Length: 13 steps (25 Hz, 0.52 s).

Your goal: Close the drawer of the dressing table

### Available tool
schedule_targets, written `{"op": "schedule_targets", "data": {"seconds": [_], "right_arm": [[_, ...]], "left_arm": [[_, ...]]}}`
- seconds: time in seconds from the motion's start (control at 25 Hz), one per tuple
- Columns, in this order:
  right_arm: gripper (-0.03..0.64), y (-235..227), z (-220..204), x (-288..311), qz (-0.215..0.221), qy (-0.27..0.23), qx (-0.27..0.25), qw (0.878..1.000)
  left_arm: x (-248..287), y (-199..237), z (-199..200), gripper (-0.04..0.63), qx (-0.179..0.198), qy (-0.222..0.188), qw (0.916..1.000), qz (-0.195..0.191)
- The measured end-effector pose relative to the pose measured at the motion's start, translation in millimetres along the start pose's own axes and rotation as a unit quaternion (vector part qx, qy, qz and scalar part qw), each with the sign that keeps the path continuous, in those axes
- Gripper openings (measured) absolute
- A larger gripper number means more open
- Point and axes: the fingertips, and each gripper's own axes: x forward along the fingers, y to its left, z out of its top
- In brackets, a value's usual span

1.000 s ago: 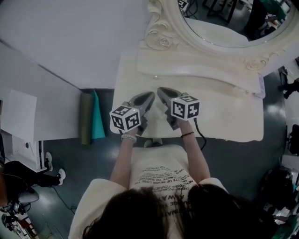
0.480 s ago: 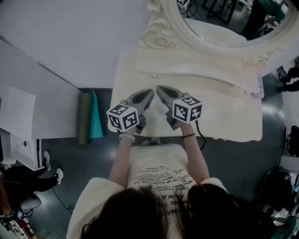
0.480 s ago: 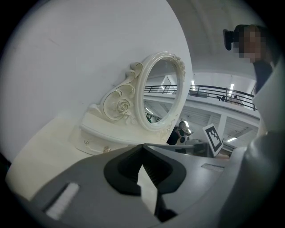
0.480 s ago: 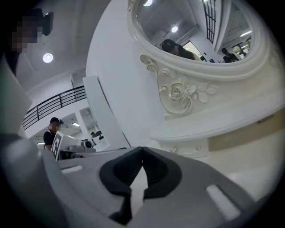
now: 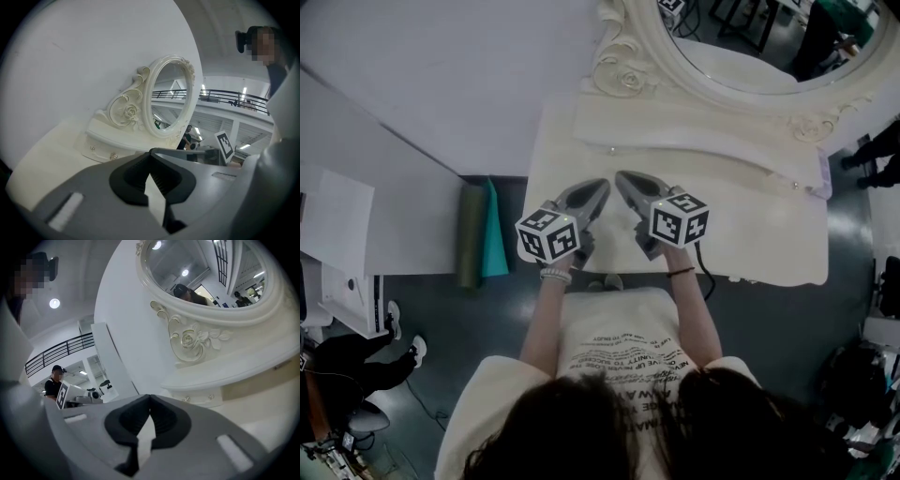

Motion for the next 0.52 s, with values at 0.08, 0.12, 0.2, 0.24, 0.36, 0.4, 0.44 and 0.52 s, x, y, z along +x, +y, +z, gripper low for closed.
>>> {"op": "schedule_targets", "data": {"seconds": [0.08,0.12,0.2,0.24,0.36,0.4,0.44,0.52], "right_arm": [[0.003,2,2,-1,0.004,-0.005,-0.001,1.000],[0.003,3,3,-2,0.006,-0.008,-0.003,1.000],[0.003,6,5,-2,0.010,-0.013,-0.009,1.000],[0.003,8,6,-2,0.013,-0.015,-0.012,1.000],[0.003,11,7,-4,0.019,-0.018,-0.017,1.000],[0.003,11,7,-5,0.020,-0.019,-0.018,0.999],[0.003,12,8,-6,0.021,-0.020,-0.019,0.999],[0.003,13,9,-8,0.023,-0.023,-0.021,0.999]], "left_arm": [[-1,-1,1,-0.008,0.002,-0.003,1.0000,0.001],[-2,-2,2,-0.008,0.004,-0.004,1.0000,0.001],[-3,-4,4,-0.008,0.009,-0.004,0.9999,0.001],[-3,-4,5,-0.008,0.012,-0.004,0.9999,0.002],[-4,-6,5,-0.008,0.015,-0.005,0.9999,0.002],[-5,-7,4,-0.008,0.015,-0.005,0.9999,0.002],[-5,-8,4,-0.008,0.016,-0.005,0.9999,0.002],[-5,-10,4,-0.008,0.017,-0.006,0.9998,0.002]]}}
